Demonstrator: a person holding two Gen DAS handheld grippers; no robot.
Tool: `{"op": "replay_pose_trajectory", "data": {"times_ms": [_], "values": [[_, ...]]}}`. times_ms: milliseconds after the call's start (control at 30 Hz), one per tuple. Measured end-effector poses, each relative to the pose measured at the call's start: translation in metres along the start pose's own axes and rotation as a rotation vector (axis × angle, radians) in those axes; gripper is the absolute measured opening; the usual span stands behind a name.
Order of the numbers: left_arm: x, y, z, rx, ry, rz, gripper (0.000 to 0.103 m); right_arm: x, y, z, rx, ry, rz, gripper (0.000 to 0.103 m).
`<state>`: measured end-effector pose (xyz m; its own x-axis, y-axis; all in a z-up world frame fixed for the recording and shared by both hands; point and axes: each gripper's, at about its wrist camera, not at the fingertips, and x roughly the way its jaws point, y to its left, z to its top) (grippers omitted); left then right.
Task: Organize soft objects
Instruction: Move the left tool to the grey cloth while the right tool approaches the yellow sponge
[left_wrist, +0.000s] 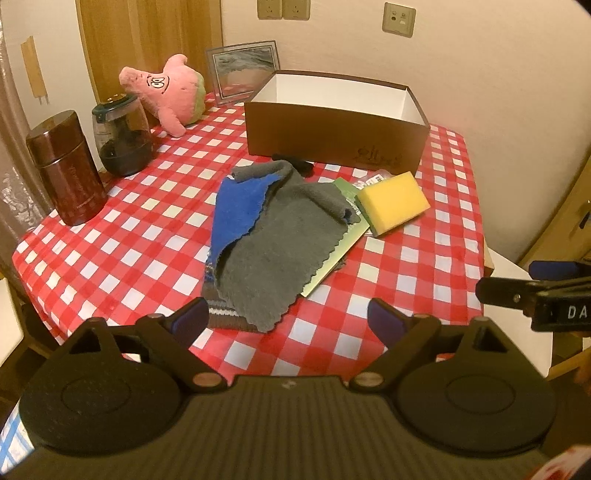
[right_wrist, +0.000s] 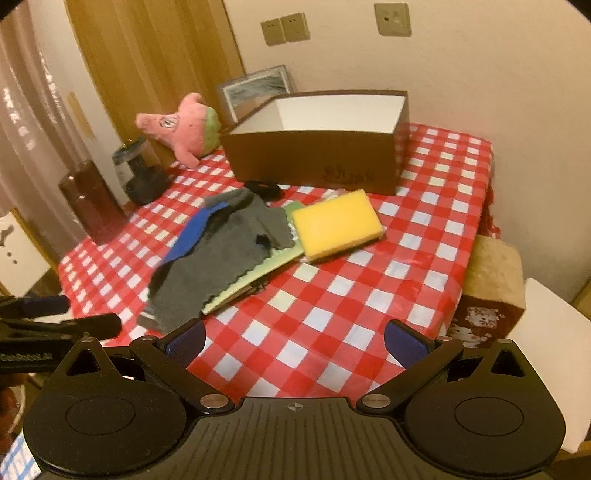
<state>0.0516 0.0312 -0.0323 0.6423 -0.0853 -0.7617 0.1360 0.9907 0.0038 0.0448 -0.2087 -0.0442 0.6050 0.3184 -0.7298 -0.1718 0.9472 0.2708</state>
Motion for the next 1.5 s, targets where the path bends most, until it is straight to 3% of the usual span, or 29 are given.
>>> {"op": "replay_pose_trajectory", "data": {"times_ms": [200,400,567,800,1300,1500], "values": [[0.011,0.007,0.002,0.000,0.007,-0.003,0.088,0.006,-0.004,0.001,0.093,-0.036,0.005,0.102],[0.021,0.010,0.007,-0.017,0.014,-0.002,0.087,0.013,0.000,0.009,0.020,-0.043,-0.008,0.102],[0.031,0.009,0.014,-0.033,0.012,0.015,0.087,0.024,-0.010,0.023,0.068,-0.037,0.038,0.102],[0.055,0.003,0.028,-0.060,0.030,0.035,0.087,0.055,-0.022,0.044,-0.039,-0.006,0.022,0.102],[0.118,-0.012,0.053,-0.101,0.099,0.083,0.087,0.144,-0.059,0.076,-0.084,0.128,0.062,0.102],[0.142,-0.008,0.059,-0.120,0.132,0.108,0.087,0.189,-0.059,0.079,-0.101,0.182,0.045,0.086]]}}
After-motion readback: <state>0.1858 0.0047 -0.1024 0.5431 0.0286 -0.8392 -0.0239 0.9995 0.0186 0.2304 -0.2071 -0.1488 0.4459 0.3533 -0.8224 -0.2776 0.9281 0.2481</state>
